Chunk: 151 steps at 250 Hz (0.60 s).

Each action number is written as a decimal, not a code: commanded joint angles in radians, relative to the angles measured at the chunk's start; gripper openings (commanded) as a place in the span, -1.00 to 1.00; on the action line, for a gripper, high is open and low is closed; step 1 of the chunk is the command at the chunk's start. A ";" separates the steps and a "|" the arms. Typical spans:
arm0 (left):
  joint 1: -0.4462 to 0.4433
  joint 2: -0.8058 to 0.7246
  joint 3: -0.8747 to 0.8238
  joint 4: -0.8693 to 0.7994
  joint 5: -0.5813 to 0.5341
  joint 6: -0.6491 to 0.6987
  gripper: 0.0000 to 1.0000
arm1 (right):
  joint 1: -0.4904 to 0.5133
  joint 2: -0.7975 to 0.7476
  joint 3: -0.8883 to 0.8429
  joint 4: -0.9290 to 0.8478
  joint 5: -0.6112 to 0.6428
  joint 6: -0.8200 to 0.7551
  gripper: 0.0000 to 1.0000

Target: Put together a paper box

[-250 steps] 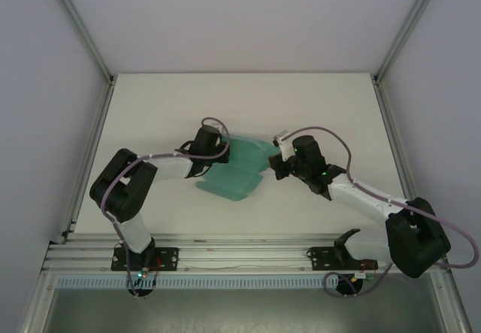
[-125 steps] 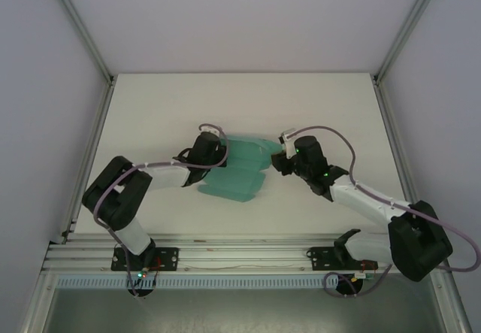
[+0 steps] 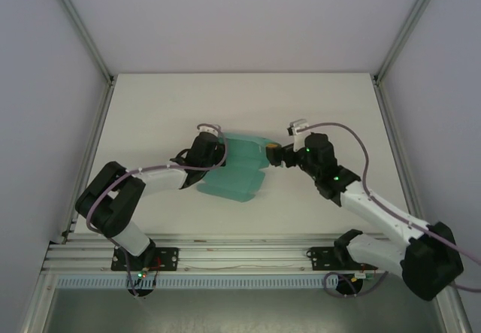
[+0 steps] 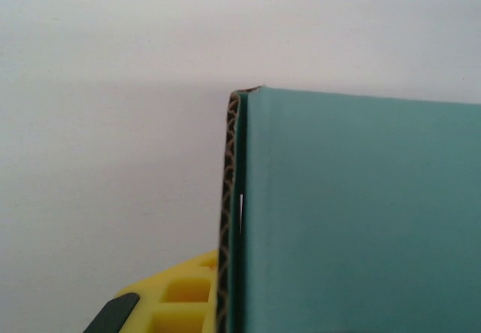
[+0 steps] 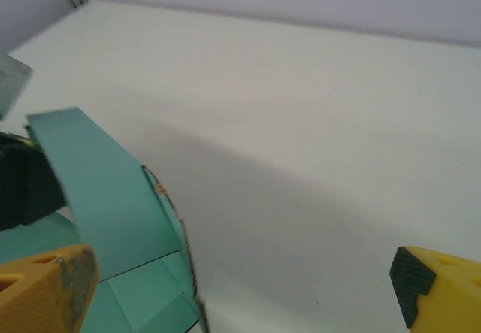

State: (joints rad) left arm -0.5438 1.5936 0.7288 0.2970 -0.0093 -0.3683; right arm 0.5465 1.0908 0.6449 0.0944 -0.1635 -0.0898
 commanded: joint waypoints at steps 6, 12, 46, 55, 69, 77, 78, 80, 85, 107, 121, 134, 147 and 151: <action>-0.011 -0.044 -0.015 -0.004 -0.020 -0.002 -1.00 | -0.002 0.109 0.082 -0.010 -0.002 0.000 0.99; -0.012 -0.047 -0.015 -0.004 -0.023 -0.004 -1.00 | -0.002 0.130 0.091 -0.009 -0.017 -0.003 0.99; -0.018 -0.045 -0.007 -0.015 -0.025 0.003 -1.00 | 0.003 0.244 0.124 0.049 -0.055 0.017 0.99; -0.022 -0.043 -0.002 -0.021 -0.028 0.005 -1.00 | 0.004 0.272 0.132 0.074 -0.045 0.034 0.99; -0.028 -0.039 0.004 -0.028 -0.040 0.002 -1.00 | 0.012 0.310 0.145 0.115 -0.038 0.051 0.99; -0.030 -0.037 0.007 -0.031 -0.044 0.000 -1.00 | 0.021 0.330 0.151 0.138 -0.020 0.062 0.99; -0.031 -0.037 0.008 -0.031 -0.044 -0.001 -1.00 | 0.021 0.332 0.151 0.141 -0.015 0.064 0.99; -0.031 -0.037 0.009 -0.032 -0.045 -0.001 -1.00 | 0.023 0.336 0.151 0.149 -0.008 0.068 0.99; -0.031 -0.035 0.010 -0.030 -0.047 -0.005 -1.00 | 0.028 0.346 0.152 0.168 0.015 0.078 0.99; -0.036 -0.034 0.012 -0.031 -0.056 -0.022 -1.00 | 0.049 0.377 0.151 0.235 0.138 0.125 0.99; -0.036 -0.037 0.011 -0.035 -0.070 -0.035 -1.00 | 0.050 0.378 0.146 0.247 0.197 0.166 0.99; -0.036 -0.041 0.011 -0.046 -0.090 -0.043 -1.00 | 0.050 0.361 0.133 0.243 0.255 0.205 0.99; -0.036 -0.047 0.013 -0.059 -0.122 -0.053 -1.00 | 0.050 0.327 0.109 0.226 0.285 0.228 0.99; -0.037 -0.051 0.013 -0.064 -0.131 -0.057 -1.00 | 0.051 0.315 0.100 0.215 0.291 0.234 0.99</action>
State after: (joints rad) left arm -0.5640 1.5761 0.7208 0.2646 -0.0742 -0.3870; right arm 0.5983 1.4670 0.7666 0.2554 -0.0387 0.0364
